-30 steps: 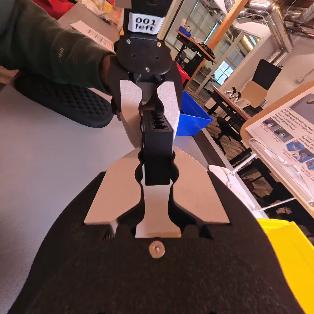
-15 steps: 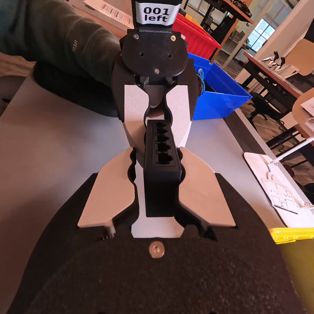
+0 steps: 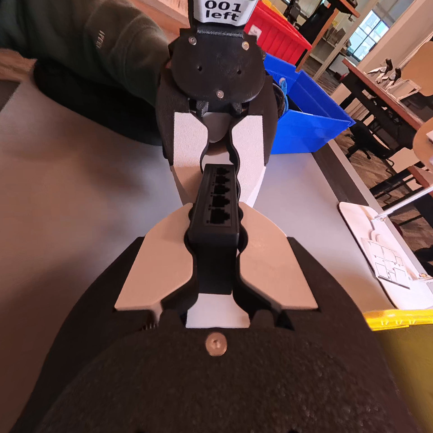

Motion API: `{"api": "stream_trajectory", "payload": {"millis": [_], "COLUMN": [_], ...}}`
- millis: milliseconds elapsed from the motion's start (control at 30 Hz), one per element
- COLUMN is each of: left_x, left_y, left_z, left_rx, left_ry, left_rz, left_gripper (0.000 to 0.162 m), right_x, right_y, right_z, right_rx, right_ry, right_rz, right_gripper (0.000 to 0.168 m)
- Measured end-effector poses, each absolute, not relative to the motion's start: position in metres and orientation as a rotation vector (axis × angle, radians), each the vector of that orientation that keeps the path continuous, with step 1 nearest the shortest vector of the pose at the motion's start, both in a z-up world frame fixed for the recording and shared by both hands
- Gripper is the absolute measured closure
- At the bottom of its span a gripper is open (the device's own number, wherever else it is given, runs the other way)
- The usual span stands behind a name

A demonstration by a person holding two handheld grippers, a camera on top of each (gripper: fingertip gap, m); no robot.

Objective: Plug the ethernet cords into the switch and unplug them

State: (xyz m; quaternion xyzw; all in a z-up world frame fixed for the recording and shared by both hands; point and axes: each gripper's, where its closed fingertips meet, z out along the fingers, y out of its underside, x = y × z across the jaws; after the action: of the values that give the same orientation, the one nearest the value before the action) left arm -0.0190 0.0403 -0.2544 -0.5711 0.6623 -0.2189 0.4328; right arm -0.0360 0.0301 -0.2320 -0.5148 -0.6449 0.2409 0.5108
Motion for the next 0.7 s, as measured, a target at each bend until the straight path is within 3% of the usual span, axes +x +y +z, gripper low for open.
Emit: {"api": "stream_trajectory", "payload": {"millis": [700], "left_x": [-0.021], "left_y": [0.041], "left_z": [-0.246], "left_rx": [-1.355], "left_ry": [1.612], "left_rz": [-0.59], "left_gripper": [0.135], "right_x": [-0.027], "right_y": [0.033], "right_z": [-0.225], "right_rx": [-1.246], "right_ry": [-1.515], "right_rz": [0.534], "right_gripper": [0.136]}}
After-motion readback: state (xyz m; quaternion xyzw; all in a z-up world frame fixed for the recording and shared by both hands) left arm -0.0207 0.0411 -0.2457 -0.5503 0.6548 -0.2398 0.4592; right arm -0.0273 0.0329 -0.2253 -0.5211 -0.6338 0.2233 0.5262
